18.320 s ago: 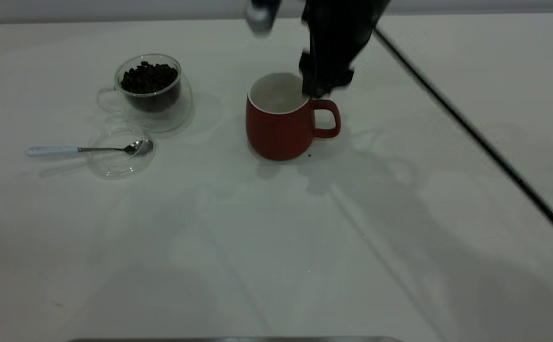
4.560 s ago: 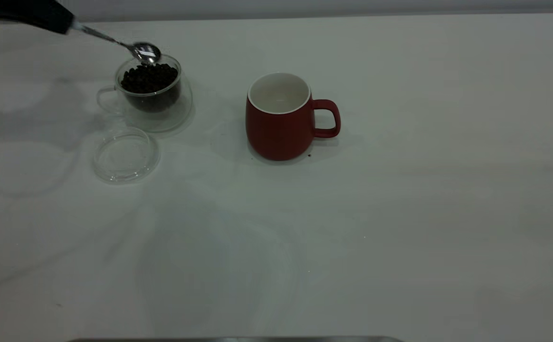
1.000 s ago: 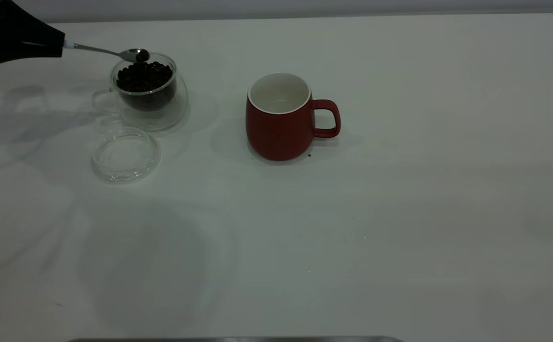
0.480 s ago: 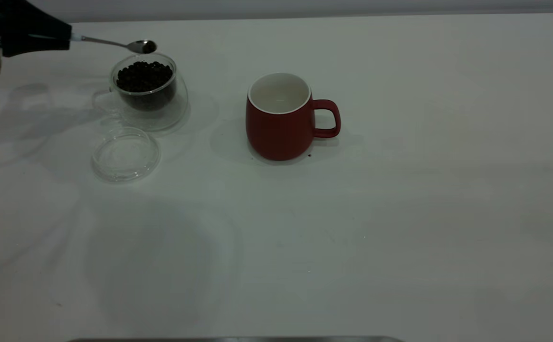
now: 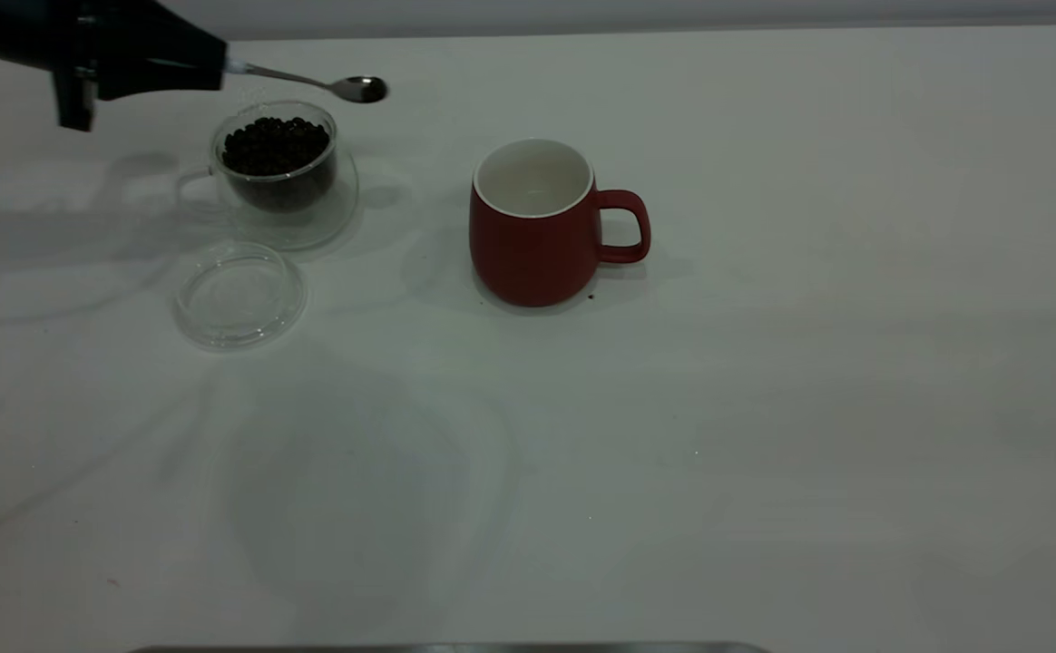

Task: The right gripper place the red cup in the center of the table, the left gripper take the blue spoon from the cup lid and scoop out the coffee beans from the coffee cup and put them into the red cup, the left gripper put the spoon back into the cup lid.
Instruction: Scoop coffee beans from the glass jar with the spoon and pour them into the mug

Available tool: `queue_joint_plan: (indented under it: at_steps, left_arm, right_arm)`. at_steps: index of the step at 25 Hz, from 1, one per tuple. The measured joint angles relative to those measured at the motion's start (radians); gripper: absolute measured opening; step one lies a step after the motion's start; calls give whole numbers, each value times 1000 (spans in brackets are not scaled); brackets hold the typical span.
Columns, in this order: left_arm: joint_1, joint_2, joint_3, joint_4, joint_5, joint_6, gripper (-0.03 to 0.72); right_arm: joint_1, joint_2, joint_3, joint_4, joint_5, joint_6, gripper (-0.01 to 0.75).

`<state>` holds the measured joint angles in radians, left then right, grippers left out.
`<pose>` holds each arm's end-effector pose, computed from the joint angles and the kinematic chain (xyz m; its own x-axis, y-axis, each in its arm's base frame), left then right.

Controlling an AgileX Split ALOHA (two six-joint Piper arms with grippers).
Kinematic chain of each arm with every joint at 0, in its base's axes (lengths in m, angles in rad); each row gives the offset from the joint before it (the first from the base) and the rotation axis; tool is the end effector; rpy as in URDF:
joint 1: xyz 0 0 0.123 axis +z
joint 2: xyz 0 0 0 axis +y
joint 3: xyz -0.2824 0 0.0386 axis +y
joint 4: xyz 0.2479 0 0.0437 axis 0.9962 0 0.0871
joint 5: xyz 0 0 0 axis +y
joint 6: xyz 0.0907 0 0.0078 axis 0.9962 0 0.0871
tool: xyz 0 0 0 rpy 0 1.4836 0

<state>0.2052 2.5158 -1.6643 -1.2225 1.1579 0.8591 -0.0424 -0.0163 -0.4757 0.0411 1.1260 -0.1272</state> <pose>0.4607 0.0158 0.0537 -0.9681 -0.1891 -0.1644 0.0409 0.5279 -0.8483 -0.0073 0.0037 0.2652 -0.5173 -0.0874 -0.8514 -0.0461 0.9962 -0.0742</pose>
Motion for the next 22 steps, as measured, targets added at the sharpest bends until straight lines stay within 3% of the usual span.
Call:
queue_joint_plan:
  at_steps: [22]
  left_arm:
    - [-175, 0, 0, -11, 0, 2, 114]
  right_arm:
    - [0, 0, 0, 0, 0, 0, 587]
